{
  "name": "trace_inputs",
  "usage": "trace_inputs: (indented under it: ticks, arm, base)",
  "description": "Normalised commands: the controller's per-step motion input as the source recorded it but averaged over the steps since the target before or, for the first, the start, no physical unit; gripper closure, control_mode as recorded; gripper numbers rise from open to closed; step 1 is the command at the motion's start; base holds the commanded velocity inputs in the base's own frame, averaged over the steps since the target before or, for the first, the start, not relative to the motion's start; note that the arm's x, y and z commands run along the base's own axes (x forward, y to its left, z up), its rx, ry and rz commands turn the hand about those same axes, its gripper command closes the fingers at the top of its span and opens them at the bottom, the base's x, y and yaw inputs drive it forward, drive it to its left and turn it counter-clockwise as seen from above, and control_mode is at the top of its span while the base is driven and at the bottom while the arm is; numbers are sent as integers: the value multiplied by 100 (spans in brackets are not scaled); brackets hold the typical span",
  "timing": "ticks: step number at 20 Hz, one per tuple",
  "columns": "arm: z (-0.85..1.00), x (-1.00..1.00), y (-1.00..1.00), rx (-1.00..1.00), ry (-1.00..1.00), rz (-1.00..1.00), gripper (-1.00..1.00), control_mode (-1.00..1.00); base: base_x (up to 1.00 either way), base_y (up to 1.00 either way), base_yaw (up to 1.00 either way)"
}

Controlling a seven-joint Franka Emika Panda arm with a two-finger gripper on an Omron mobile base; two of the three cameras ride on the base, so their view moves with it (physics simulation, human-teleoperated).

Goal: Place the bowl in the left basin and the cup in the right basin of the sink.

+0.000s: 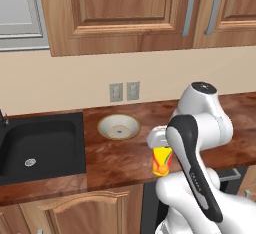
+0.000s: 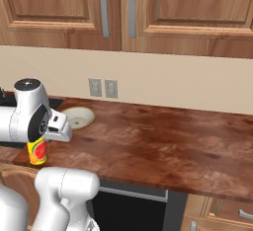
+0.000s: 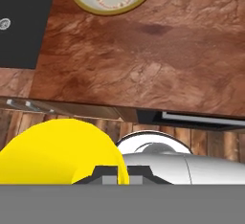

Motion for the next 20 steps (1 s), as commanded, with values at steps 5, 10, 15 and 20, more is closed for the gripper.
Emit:
trace_inputs:
  ticks: [5, 10, 15, 20]
  arm:
    - [4, 0, 0, 0, 0, 0, 100, 100]
    - [0, 0, 0, 0, 0, 0, 100, 100]
    - [0, 0, 0, 0, 0, 0, 100, 100]
    - [0, 0, 0, 0, 0, 0, 100, 100]
  base:
    - [0, 0, 0]
    - [-3, 15, 0]
    - [-5, 44, 0]
    - [0, 51, 0]
